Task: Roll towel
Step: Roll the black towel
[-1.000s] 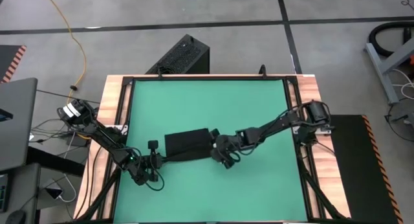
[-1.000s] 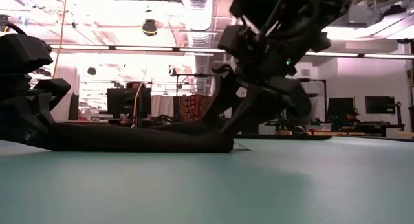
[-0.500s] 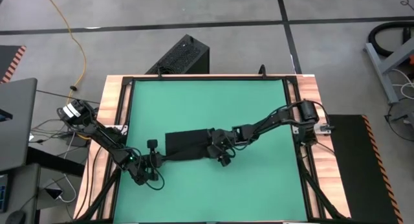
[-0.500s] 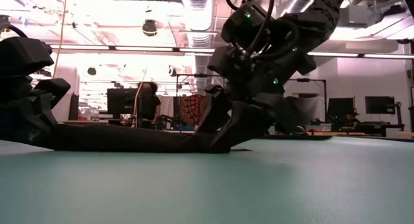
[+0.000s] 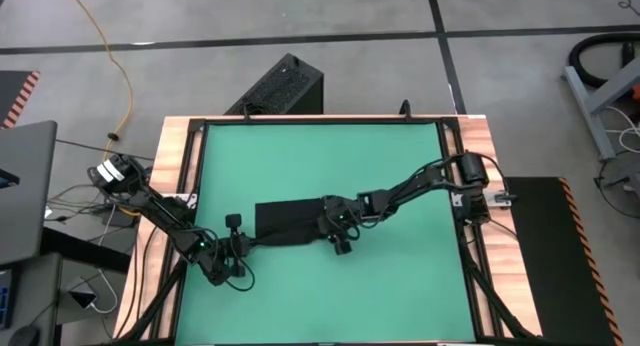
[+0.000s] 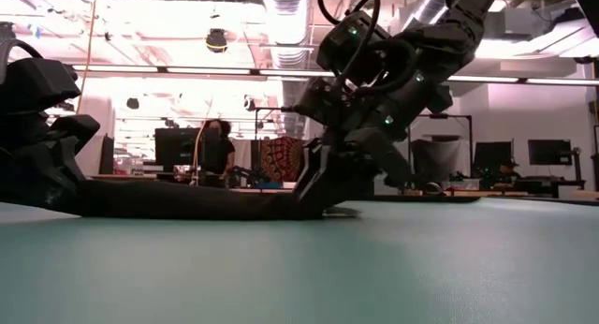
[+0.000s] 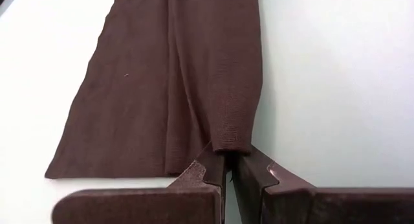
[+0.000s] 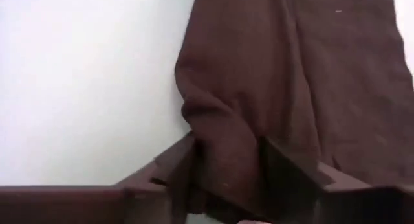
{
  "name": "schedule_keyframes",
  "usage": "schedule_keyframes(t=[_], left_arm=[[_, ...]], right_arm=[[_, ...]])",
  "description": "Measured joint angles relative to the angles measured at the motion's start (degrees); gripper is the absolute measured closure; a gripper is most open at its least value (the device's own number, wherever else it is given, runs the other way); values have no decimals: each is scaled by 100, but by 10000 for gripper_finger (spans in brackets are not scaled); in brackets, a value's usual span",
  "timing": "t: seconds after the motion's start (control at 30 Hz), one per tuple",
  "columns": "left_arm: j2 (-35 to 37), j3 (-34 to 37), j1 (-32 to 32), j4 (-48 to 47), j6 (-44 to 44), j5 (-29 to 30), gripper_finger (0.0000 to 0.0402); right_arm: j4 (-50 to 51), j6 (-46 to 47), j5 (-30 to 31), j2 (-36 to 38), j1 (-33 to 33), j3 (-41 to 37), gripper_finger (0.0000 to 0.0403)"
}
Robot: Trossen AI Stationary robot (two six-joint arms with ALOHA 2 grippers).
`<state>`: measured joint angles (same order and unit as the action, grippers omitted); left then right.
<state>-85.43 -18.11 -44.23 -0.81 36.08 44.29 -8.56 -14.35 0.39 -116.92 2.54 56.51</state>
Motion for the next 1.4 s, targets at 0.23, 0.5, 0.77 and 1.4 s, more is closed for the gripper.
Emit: schedule_keyframes(t=[0.23,0.5,0.77,1.4], left_arm=[[5,-4,0,182,47,128,400],[332,2,21,349,1047,427,400],[1057,-5,461,1055,1353,397,400],[929,-13,1449,1066,1435,-1045,400]], right_arm=[[-83,305,257,-13,94,0,334],[553,733,53,484,290,-13,362],[1151,1539,-819,1144,161,-57,362],[1608,3691,-956,1617,-177,-48,362]])
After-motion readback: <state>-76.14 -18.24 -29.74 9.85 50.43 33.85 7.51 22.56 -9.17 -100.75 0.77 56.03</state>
